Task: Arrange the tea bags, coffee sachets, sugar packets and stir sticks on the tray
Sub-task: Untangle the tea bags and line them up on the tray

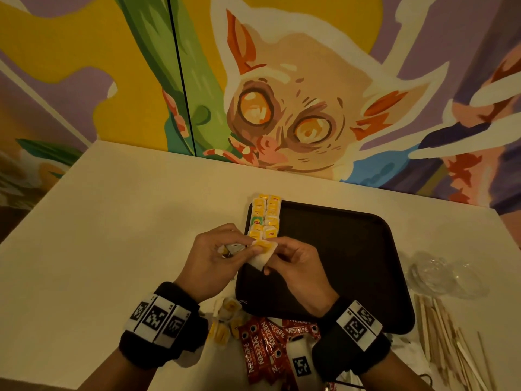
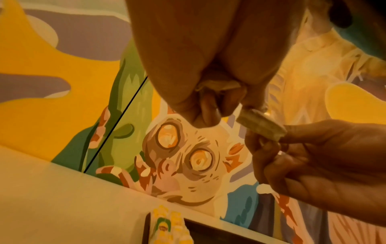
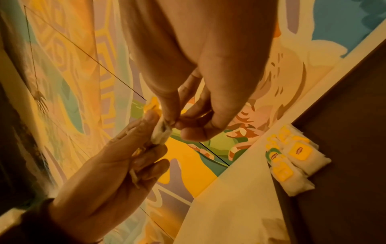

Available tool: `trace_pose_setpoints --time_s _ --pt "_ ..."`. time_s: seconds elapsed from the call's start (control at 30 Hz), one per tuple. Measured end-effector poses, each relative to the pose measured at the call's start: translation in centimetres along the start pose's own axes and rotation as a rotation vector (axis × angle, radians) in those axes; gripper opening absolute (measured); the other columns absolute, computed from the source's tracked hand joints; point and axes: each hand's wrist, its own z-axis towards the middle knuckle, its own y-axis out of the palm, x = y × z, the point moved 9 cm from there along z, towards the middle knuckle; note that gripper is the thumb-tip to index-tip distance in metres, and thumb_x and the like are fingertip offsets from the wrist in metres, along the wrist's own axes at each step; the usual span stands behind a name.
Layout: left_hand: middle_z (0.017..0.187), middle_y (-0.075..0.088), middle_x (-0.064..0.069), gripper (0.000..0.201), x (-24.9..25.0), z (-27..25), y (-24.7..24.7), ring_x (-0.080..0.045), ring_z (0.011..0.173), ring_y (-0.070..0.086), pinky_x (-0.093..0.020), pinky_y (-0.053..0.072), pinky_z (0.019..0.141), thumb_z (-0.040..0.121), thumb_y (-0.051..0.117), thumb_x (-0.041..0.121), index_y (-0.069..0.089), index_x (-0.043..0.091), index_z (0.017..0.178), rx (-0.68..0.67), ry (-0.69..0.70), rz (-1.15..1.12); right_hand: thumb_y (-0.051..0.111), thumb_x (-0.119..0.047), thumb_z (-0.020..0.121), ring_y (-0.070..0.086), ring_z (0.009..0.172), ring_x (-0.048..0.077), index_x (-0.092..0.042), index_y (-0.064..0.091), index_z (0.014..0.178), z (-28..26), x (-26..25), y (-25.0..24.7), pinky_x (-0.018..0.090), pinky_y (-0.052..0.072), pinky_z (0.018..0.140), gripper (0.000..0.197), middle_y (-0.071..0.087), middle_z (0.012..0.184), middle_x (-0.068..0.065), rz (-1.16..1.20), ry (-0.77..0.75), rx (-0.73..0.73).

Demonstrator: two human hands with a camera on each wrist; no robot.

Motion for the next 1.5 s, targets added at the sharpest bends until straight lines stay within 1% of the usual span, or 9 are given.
trace_pose_setpoints --time_s 0.17,0.3,0.53,0.7,0.93,1.07,1.23,1.4,1.5 --pt "0.075 0.065 0.009 0.015 -2.0 -0.5 0.0 -0.009 0.070 0.061 -0.012 0.043 0.063 0.076 0.074 0.027 0.078 0.016 0.084 0.095 -0.076 0.049 0.058 -0.003 0.095 0.060 0.076 0.024 -0.005 0.071 0.107 -0.6 1.6 0.5 0.036 0.053 0.072 0.019 0.068 0.091 0.014 -0.031 0.086 -0.077" --pt "0.074 0.067 0.007 0.014 -3.3 -0.9 -0.1 -0.010 0.070 0.063 -0.015 0.045 0.063 0.076 0.075 0.027 0.077 0.016 0.083 0.150 -0.109 0.079 0.061 -0.015 0.094 0.059 0.078 0.018 -0.011 0.072 0.108 -0.5 2.4 0.8 0.031 0.053 0.066 0.018 0.069 0.091 0.001 -0.033 0.124 -0.082" --pt "0.087 0.072 0.010 0.007 -5.5 -0.9 0.1 -0.005 0.080 0.066 -0.010 0.047 0.066 0.084 0.070 0.024 0.075 0.024 0.089 0.097 -0.241 0.087 0.063 -0.024 0.094 0.056 0.061 0.016 -0.012 0.073 0.099 1.3 4.5 -0.7 0.027 0.051 0.065 0.017 0.065 0.076 0.004 -0.258 0.132 0.004" --pt "0.076 0.070 0.009 0.013 -6.8 -1.1 -0.7 -0.007 0.059 0.061 -0.016 0.047 0.056 0.092 0.062 0.022 0.074 0.018 0.090 0.110 -0.333 0.068 0.065 -0.029 0.093 0.064 0.064 0.007 -0.019 0.073 0.102 4.1 8.3 -5.1 0.031 0.058 0.073 0.015 0.070 0.082 -0.002 -0.448 0.295 0.178" --pt "0.076 0.067 0.023 0.014 -7.4 -1.4 -1.2 0.005 0.062 0.058 -0.021 0.046 0.061 0.092 0.061 0.022 0.074 0.019 0.090 0.073 -0.326 0.105 0.065 -0.026 0.093 0.066 0.066 0.002 -0.013 0.068 0.114 7.3 12.0 -7.8 0.014 0.047 0.058 0.024 0.071 0.084 -0.002 -0.622 0.509 0.261" --pt "0.079 0.068 0.019 0.014 -7.8 -1.5 -1.7 0.004 0.061 0.057 -0.017 0.046 0.059 0.093 0.061 0.021 0.074 0.022 0.087 0.080 -0.327 0.112 0.066 -0.023 0.092 0.065 0.063 0.001 -0.011 0.071 0.104 8.0 13.1 -7.9 0.019 0.055 0.070 0.018 0.070 0.075 -0.002 -0.681 0.550 0.274" --pt "0.069 0.066 0.018 0.015 -8.2 -1.6 -2.3 0.005 0.054 0.053 -0.016 0.043 0.057 0.092 0.062 0.020 0.074 0.020 0.083 0.107 -0.347 0.086 0.068 -0.013 0.089 0.064 0.055 0.009 -0.010 0.064 0.104 8.4 13.4 -8.3 0.013 0.045 0.042 0.016 0.072 0.092 0.011 -0.664 0.547 0.390" --pt "0.065 0.064 0.021 0.016 -8.5 -1.5 -2.2 0.007 0.054 0.052 -0.018 0.042 0.058 0.093 0.061 0.018 0.074 0.020 0.084 0.105 -0.373 0.073 0.077 -0.022 0.080 0.069 0.081 0.025 -0.019 0.049 0.100 8.6 14.0 -7.8 0.038 0.061 0.070 0.034 0.063 0.101 0.009 -0.627 0.475 0.457" --pt "0.068 0.065 0.020 0.016 -8.6 -1.5 -1.9 0.007 0.055 0.053 -0.020 0.042 0.059 0.093 0.061 0.018 0.074 0.019 0.084 0.095 -0.380 0.066 0.077 -0.023 0.079 0.068 0.083 0.026 -0.019 0.047 0.097 8.9 14.4 -7.5 0.034 0.059 0.067 0.036 0.064 0.105 0.013 -0.684 0.469 0.437"
